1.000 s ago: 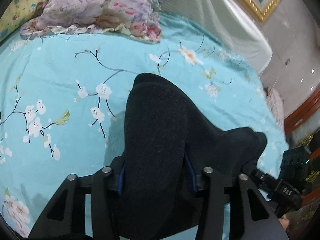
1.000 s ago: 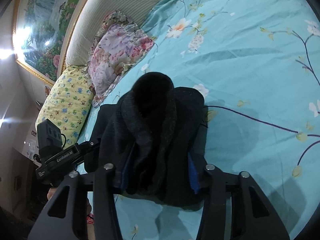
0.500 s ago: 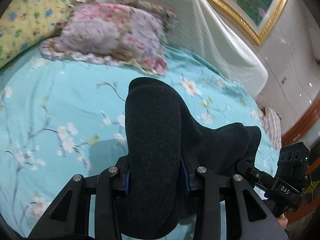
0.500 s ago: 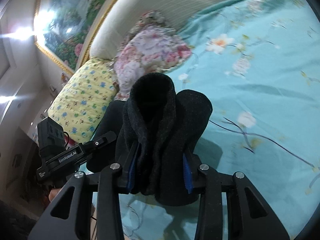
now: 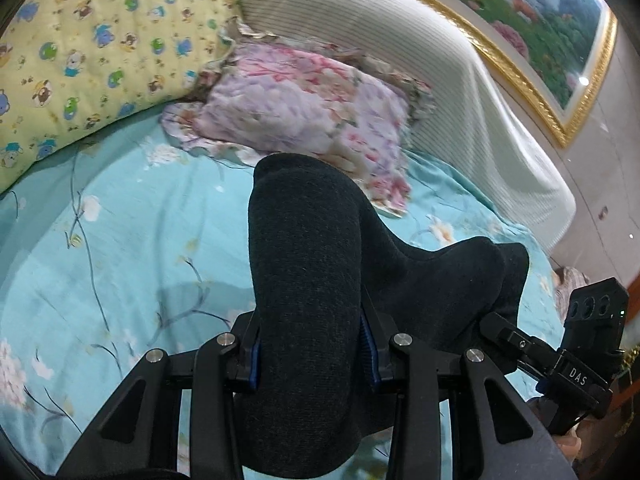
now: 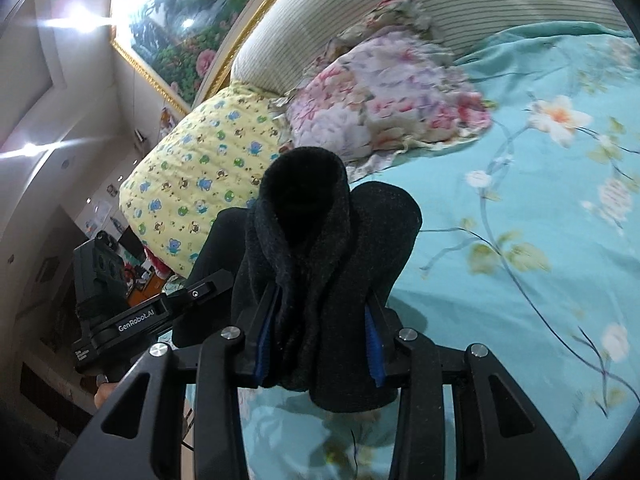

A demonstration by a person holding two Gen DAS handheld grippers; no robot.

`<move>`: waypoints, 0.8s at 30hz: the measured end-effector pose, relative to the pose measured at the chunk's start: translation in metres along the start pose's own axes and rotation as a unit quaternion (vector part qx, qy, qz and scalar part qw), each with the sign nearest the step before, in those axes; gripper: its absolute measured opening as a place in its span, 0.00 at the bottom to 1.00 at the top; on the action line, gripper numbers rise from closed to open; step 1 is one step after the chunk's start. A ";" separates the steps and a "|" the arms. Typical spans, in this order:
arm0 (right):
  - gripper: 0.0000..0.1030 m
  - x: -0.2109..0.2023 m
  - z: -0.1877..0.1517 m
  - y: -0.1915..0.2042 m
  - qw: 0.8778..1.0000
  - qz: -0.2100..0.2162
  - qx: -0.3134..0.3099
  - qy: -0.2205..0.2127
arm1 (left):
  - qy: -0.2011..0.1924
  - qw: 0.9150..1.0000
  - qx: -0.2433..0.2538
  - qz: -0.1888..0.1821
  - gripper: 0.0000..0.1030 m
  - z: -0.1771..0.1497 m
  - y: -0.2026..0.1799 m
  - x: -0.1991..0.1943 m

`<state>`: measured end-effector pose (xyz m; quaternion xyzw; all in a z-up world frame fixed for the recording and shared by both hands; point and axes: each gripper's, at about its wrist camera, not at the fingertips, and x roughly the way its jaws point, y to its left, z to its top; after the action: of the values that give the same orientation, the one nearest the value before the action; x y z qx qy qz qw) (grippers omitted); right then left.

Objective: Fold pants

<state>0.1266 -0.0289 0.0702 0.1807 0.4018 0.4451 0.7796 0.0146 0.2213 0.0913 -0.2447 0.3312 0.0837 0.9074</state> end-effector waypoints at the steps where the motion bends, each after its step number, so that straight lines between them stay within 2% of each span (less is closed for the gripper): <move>1: 0.38 0.007 0.003 0.001 1.000 0.000 -0.003 0.003 | 0.002 1.000 -0.001 0.004 0.36 0.003 0.004 0.003; 12: 0.38 0.061 0.032 0.001 0.999 0.002 -0.027 0.019 | 0.006 0.999 -0.014 0.036 0.36 0.029 0.030 0.039; 24: 0.38 0.097 0.044 -0.023 0.999 -0.002 -0.028 0.039 | 0.023 0.998 -0.028 0.052 0.38 0.033 0.047 0.072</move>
<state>0.2005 0.0434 0.0372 0.1402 0.4195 0.4619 0.7688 0.0733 0.2777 0.0488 -0.2544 0.3620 0.1343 0.8867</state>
